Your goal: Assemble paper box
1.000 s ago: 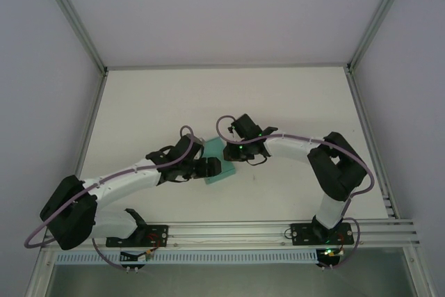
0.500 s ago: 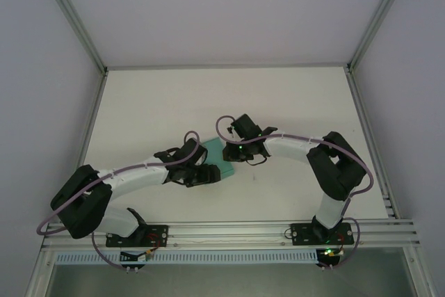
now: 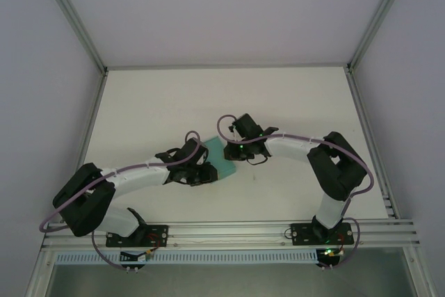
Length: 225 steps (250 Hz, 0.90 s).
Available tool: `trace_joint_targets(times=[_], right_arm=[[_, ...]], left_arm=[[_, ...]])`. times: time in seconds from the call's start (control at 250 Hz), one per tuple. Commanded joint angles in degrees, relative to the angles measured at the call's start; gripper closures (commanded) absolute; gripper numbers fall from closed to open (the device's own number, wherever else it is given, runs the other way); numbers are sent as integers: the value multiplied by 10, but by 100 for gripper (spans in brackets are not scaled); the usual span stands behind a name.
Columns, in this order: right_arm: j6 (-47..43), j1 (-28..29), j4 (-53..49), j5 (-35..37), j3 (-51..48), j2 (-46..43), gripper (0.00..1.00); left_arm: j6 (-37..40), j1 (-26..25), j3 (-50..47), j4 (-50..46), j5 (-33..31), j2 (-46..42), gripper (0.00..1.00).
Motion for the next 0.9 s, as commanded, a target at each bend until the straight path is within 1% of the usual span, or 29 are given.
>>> trace_joint_targets(times=[0.0,0.084,0.116,0.164,0.204,0.22,0.256,0.307,0.347,0.363,0.399,0.427,0.463,0.491,0.515,0.567,0.635,0.699,0.743,0.799,0.819,0.858,0.894], right_arm=[[23,28,-121,-23,-52,61,96],[23,28,-125,-22,-52,64,96],[23,28,-127,-19,-52,65,96],[21,28,-133,-13,-49,67,96],[18,28,-140,-5,-45,67,96],[17,29,-143,-2,-44,67,96],[14,29,-150,7,-40,68,96],[9,28,-161,20,-33,71,96],[5,28,-165,27,-30,73,96],[3,28,-165,29,-29,74,96],[1,28,-163,31,-31,73,96],[-1,27,-161,33,-31,73,96],[-3,27,-162,35,-29,74,96],[-4,27,-162,36,-28,76,96],[-4,27,-164,37,-26,77,96],[-7,27,-165,38,-25,79,97],[-9,27,-164,37,-23,80,97],[-12,28,-163,33,-20,84,97],[-13,28,-162,31,-18,85,97],[-14,27,-164,29,-16,87,97],[-13,27,-165,30,-15,87,97],[-13,27,-166,29,-15,88,97],[-12,27,-165,28,-16,87,97]], left_arm=[[10,-3,3,95,-47,37,100],[16,-3,7,82,-54,25,100],[18,-3,11,66,-60,19,91],[21,-3,15,35,-75,7,87],[22,-3,20,5,-89,-7,81],[23,-4,21,-8,-97,-13,77],[22,-3,24,-36,-115,-29,62],[19,-3,27,-82,-140,-55,51],[12,-2,31,-117,-166,-76,37],[9,-1,32,-129,-177,-84,34],[5,2,37,-158,-196,-101,32],[4,6,42,-175,-213,-112,27],[2,16,49,-198,-227,-122,18],[3,26,53,-209,-236,-127,6],[6,34,57,-213,-242,-129,1],[19,57,61,-207,-239,-128,0],[41,94,67,-173,-209,-113,0],[51,125,70,-125,-190,-87,0],[58,144,72,-83,-163,-67,0],[61,158,78,-48,-130,-37,0],[64,161,82,-22,-114,-26,0],[68,164,91,-7,-88,-2,0],[73,165,100,-3,-72,19,4]])
